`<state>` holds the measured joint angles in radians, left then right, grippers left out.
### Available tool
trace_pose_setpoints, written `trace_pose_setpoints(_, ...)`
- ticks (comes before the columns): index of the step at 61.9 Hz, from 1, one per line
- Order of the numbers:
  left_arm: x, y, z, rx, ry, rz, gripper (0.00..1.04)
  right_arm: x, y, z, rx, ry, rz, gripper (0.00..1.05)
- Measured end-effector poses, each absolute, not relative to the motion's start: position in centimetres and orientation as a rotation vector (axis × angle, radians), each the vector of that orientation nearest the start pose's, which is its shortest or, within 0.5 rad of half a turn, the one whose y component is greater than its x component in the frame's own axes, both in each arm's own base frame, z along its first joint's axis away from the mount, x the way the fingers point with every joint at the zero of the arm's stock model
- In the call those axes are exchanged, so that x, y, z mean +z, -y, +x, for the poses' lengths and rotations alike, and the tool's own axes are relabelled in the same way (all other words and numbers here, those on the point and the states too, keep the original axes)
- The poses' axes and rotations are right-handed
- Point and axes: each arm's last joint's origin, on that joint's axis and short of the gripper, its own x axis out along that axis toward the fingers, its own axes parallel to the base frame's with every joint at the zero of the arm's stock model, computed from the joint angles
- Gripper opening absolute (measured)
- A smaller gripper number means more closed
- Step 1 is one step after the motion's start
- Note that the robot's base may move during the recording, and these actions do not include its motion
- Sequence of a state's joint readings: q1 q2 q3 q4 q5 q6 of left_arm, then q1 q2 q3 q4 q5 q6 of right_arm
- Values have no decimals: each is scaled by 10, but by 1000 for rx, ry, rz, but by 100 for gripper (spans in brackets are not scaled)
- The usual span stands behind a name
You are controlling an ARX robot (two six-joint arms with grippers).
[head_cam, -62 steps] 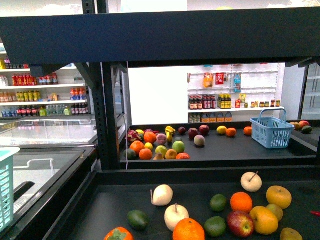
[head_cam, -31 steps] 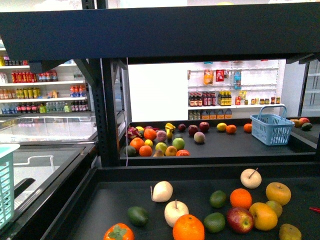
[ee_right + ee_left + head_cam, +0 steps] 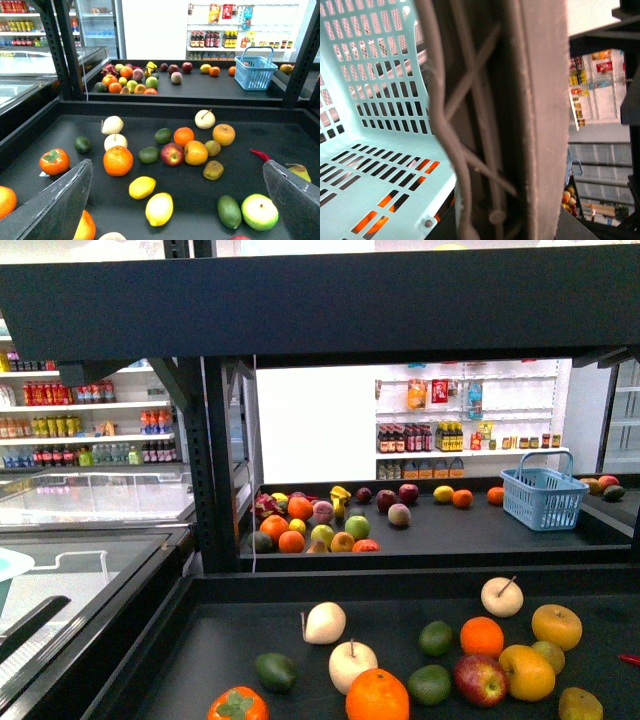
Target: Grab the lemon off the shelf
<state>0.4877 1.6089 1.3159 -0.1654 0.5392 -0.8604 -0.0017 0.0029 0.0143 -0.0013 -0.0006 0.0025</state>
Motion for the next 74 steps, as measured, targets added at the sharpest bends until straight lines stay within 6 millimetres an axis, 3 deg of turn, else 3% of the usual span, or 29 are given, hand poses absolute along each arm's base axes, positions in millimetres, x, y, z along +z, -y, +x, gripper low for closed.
trace_pose_setpoints(13,332,-100,315,-109,-472,-922,15,168,0,97,-1,10,2,102)
trace_pose_setpoints(19,335,-59,305,-258,-530,-831,15,168,0,97,-1,10,2,102)
trace_pose_setpoints(28,328,-11,299,-433,-600,-763,15,168,0,97,-1,10,2,102)
trace_pose_setpoints(40,314,38,298,-610,-644,-714,15,168,0,97,-1,10,2,102)
trace_pose_setpoints(51,305,66,306,-693,-648,-680,15,168,0,97,-2,10,2,102)
trace_pose_setpoints(64,278,99,319,-752,-746,-653,15,168,0,97,-1,10,2,102)
trace_pose_setpoints(74,273,115,327,-773,-761,-639,15,168,0,97,-1,10,2,102)
